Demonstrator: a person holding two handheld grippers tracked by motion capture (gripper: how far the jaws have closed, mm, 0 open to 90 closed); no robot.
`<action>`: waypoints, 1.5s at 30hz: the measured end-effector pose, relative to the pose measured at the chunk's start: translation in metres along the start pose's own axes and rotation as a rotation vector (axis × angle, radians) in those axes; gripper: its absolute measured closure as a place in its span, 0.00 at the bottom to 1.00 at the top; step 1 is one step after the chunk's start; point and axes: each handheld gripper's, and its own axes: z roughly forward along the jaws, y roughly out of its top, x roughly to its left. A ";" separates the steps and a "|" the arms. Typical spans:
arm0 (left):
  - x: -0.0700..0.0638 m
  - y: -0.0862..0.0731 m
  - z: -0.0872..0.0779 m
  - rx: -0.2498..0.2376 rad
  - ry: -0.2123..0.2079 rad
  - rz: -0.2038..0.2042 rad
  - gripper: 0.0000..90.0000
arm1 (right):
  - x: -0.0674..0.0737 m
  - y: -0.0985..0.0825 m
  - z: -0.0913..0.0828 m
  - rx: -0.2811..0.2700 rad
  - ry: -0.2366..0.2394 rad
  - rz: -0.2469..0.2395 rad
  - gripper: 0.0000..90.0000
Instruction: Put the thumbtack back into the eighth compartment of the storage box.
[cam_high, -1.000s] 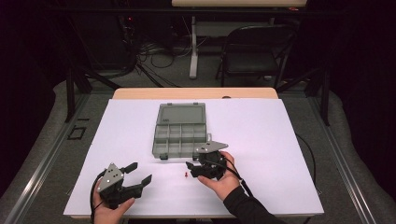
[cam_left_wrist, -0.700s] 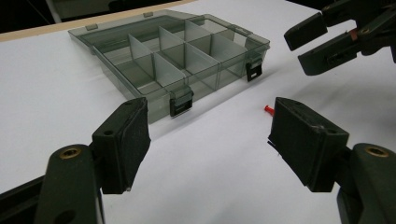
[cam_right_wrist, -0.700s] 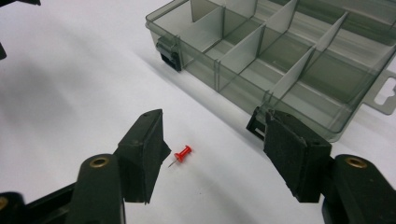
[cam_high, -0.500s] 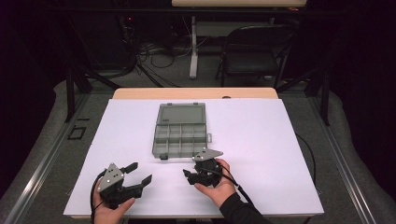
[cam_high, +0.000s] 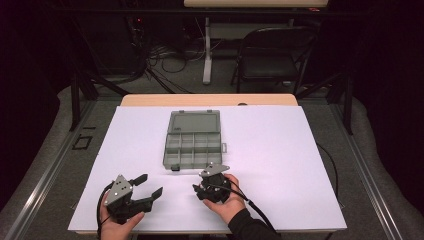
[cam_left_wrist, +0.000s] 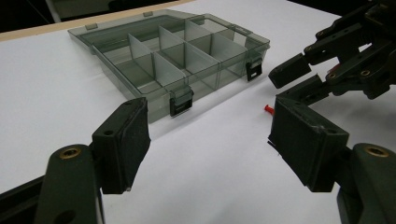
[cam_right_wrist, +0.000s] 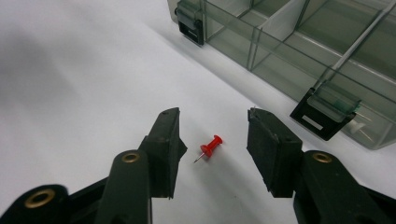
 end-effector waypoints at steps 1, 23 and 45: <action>0.000 0.000 0.000 -0.001 -0.004 0.000 0.31 | 0.000 0.000 0.001 0.000 0.000 0.001 0.62; 0.000 0.000 0.000 0.000 -0.005 -0.001 0.31 | 0.000 -0.005 0.012 0.038 0.010 0.019 0.78; 0.000 0.000 0.000 0.000 -0.004 -0.001 0.31 | -0.003 -0.008 0.013 0.046 0.016 0.020 0.92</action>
